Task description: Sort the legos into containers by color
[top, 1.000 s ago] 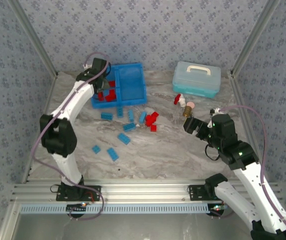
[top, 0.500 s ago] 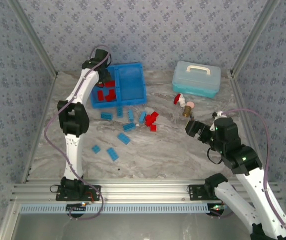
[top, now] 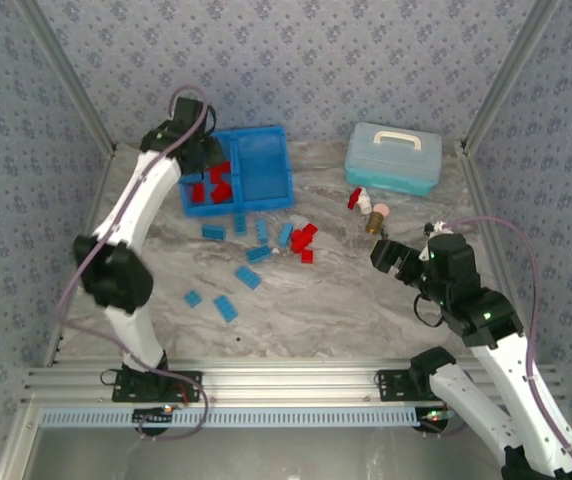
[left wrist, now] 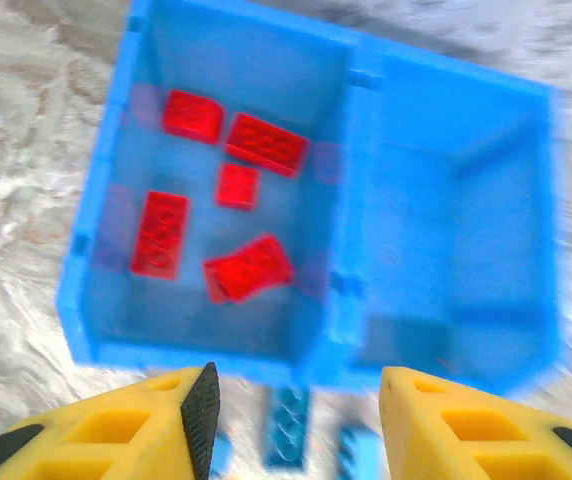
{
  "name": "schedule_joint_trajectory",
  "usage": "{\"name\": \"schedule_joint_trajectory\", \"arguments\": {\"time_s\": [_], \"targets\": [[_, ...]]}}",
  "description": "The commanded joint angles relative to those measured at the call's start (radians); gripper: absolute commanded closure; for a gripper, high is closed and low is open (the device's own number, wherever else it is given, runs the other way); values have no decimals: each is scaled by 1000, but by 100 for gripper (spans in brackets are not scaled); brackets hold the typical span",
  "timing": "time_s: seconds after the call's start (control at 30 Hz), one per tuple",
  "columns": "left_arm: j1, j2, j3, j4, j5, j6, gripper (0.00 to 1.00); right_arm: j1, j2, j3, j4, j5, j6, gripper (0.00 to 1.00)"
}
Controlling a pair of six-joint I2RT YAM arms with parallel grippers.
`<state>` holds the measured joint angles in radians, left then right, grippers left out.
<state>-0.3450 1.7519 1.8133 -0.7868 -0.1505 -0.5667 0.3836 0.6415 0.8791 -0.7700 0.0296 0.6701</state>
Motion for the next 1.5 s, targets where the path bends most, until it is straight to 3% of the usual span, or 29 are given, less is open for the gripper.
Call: {"name": "schedule_joint_trajectory", "arguments": {"time_s": [0.0, 0.17, 0.3, 0.43, 0.7, 1.1, 1.3, 1.47], "targets": [[-135, -170, -207, 180, 12, -45, 52, -7, 7, -19, 29, 9, 20, 0], [-343, -194, -399, 252, 6, -17, 50, -9, 28, -23, 38, -3, 20, 0], [-480, -55, -375, 165, -66, -87, 50, -10, 40, -34, 62, -12, 30, 0], [-559, 87, -328, 163, -129, -123, 50, -11, 43, -41, 72, -16, 39, 0], [-594, 323, -197, 116, -172, -135, 49, -11, 25, -42, 37, 2, 29, 0], [-593, 466, -149, 169, -99, -144, 46, -17, 16, -58, 47, -3, 28, 0], [-593, 481, -147, 150, -114, -155, 65, -18, 12, -54, 32, -5, 29, 0], [-593, 392, -159, 133, -117, -139, 69, -19, 9, -56, 36, -8, 35, 0]]}}
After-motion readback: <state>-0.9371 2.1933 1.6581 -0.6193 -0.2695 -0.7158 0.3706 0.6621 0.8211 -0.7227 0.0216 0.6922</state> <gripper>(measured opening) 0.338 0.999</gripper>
